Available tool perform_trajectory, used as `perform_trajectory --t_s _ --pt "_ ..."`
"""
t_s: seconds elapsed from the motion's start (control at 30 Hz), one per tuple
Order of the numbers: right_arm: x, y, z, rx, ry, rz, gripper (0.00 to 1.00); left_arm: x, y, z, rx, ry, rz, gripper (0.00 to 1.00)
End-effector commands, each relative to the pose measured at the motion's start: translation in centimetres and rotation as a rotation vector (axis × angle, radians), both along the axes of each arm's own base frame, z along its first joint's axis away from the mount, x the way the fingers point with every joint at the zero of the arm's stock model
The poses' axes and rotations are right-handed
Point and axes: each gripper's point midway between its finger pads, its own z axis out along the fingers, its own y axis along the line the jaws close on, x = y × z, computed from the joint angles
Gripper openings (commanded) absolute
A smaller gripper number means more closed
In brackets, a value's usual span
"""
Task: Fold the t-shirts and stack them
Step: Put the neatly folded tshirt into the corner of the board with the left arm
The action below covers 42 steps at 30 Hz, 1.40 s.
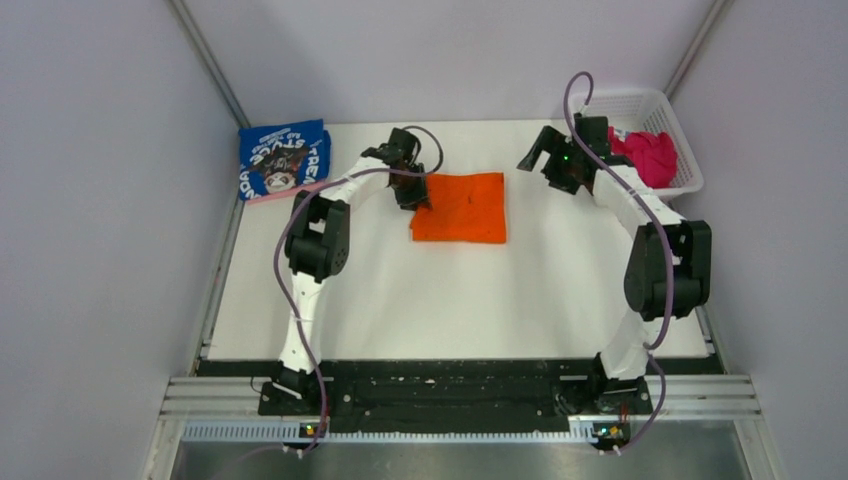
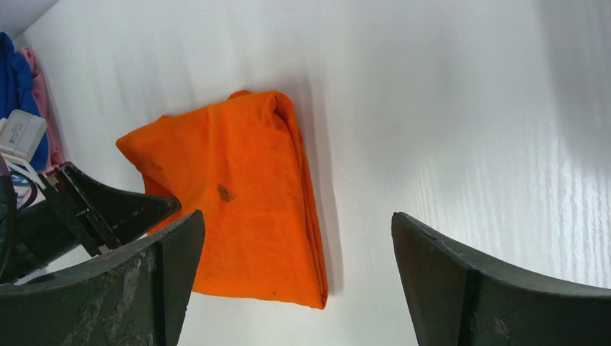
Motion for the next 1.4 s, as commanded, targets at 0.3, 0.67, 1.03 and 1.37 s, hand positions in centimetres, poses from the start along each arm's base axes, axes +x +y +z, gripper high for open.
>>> perform_trajectory --t_s 0.3,0.67,1.03,1.37 --pt "-3.3 -5.9 1.9 -0.159 -0.067 -0.119 0.99 4.5 5.4 3.5 0.501 -0.222 0.089 0.00" --pt "-4.4 -11.1 4.5 -0.399 -0.155 -0.269 0.99 9.0 16.2 15.6 0.823 -0.514 0.155 0.00" --pt "-4.7 -11.8 4.7 -0.442 -0.169 -0.281 0.99 10.3 23.8 23.7 0.811 -0.616 0.265 0.00" --pt "-4.5 -11.7 4.5 -0.442 -0.168 -0.273 0.99 10.8 27.2 28.1 0.795 -0.702 0.336 0.00"
